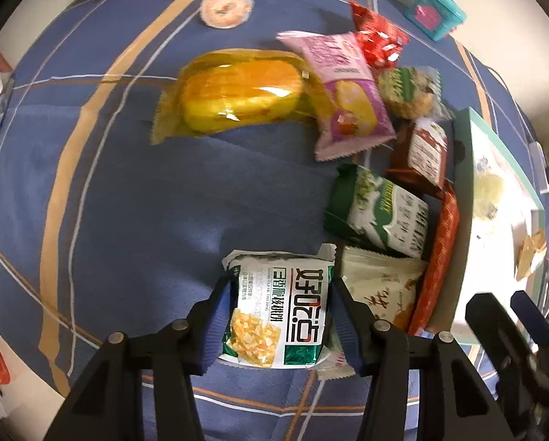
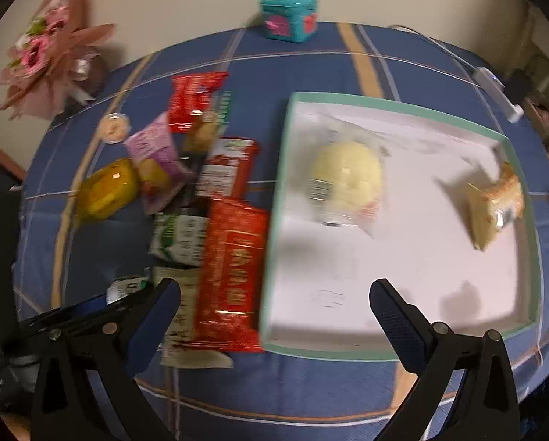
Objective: Organize snacks
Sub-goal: 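Grasp the green cracker pack with the left gripper while the right grasps the white pastry pack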
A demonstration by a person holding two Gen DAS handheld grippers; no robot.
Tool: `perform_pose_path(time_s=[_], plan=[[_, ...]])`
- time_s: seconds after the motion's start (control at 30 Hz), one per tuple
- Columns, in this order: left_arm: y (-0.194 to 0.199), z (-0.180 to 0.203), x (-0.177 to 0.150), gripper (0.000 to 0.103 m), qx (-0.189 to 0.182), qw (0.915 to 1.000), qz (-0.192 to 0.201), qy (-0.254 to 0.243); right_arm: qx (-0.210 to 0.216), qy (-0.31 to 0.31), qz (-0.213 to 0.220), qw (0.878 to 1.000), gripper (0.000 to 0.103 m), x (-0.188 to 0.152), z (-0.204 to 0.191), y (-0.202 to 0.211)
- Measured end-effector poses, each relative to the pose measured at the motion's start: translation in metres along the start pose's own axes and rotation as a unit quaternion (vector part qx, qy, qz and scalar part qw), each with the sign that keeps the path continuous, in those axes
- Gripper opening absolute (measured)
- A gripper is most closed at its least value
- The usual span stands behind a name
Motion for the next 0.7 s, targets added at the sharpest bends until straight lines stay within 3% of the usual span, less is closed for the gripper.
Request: perform_pose_path(time_s=[0.13, 0.4, 0.7], plan=[[0.003, -0.014, 0.002, 0.056, 0.001, 0.9996, 0.008, 0.027, 0.014, 0.013, 0.002, 1.0, 0.101, -0.001, -0.012, -0.001], [0.011, -0.048, 0.0, 0.056, -0.009, 0.9964, 0.015, 0.083, 0.057, 0.054, -0.002, 0.997, 0.067, -0.008, -0.046, 0.0], [0.021, -0.074, 0.0, 0.056, -0.021, 0.993, 0.019, 0.115, 0.088, 0.11, -0.014, 0.99, 0.064, -0.02, -0.088, -0.005]])
Point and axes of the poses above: each gripper's, at about its wrist camera, not at the fingertips, and y roughly against the way its jaws point, z to its right, x to its top, the point moved 6 cm from there along -y, roughly the way its jaws point, and after that the axes turned 8 degrees about -x, right-handed, at the moved point
